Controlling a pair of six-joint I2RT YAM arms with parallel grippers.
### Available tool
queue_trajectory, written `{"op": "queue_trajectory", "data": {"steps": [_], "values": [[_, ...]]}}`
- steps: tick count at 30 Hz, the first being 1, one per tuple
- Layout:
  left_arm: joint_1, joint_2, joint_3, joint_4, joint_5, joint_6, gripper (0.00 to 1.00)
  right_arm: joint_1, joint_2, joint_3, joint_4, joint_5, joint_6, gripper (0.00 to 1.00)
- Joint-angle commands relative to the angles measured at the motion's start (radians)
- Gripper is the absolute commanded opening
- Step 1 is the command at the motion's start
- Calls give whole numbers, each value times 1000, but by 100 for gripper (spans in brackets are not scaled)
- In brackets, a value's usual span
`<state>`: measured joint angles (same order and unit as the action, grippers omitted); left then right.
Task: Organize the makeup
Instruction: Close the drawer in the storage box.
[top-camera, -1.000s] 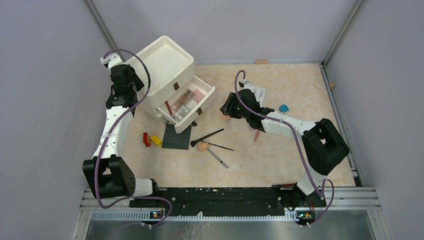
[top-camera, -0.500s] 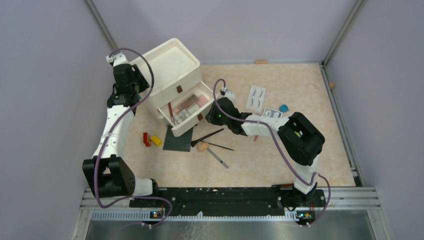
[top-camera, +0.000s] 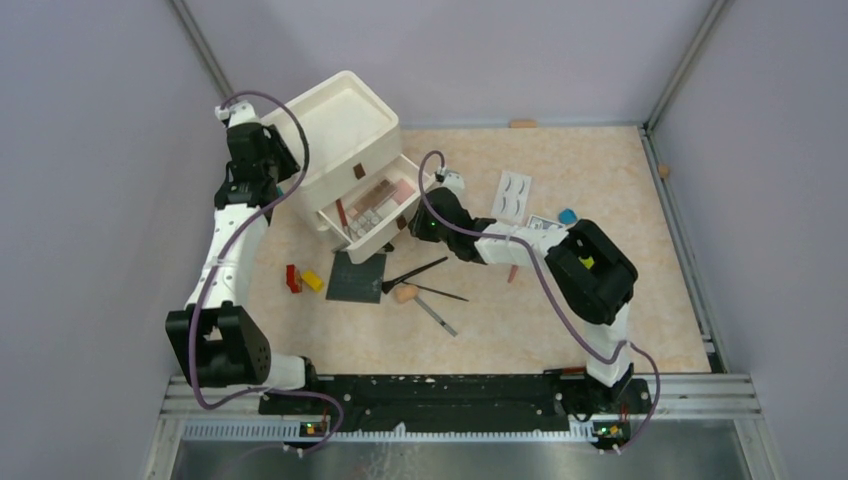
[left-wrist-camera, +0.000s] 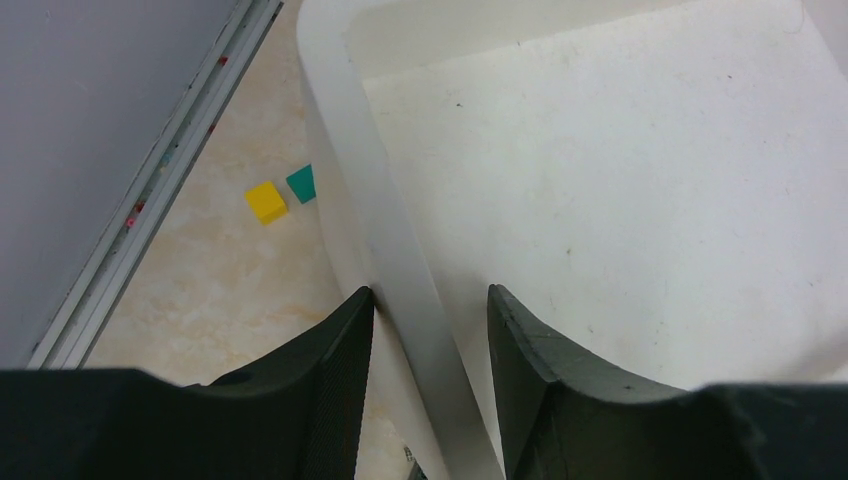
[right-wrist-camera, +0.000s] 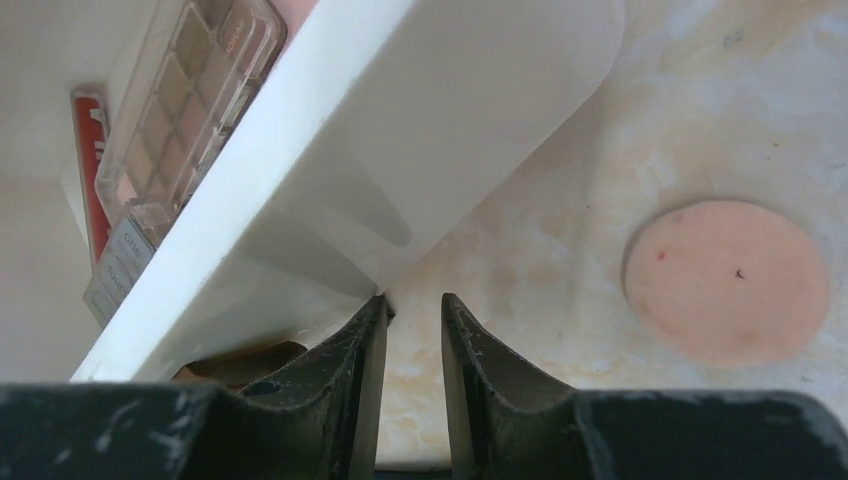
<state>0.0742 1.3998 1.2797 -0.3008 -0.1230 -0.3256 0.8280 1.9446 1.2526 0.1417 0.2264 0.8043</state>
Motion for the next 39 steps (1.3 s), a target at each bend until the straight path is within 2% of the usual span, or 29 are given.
{"op": "queue_trajectory", "data": {"steps": [1,7,26,39], "values": [[-21,27,-34,-69,110,17,51,6,38,142,172,-17,-1,28],[-21,34,-41,-66,154,10,50,14,106,256,151,-48,-2,27],[-21,36,-48,-64,181,9,48,33,183,425,174,-58,-54,28],[-22,33,-54,-61,205,5,47,23,372,664,111,-85,-92,31]]}}
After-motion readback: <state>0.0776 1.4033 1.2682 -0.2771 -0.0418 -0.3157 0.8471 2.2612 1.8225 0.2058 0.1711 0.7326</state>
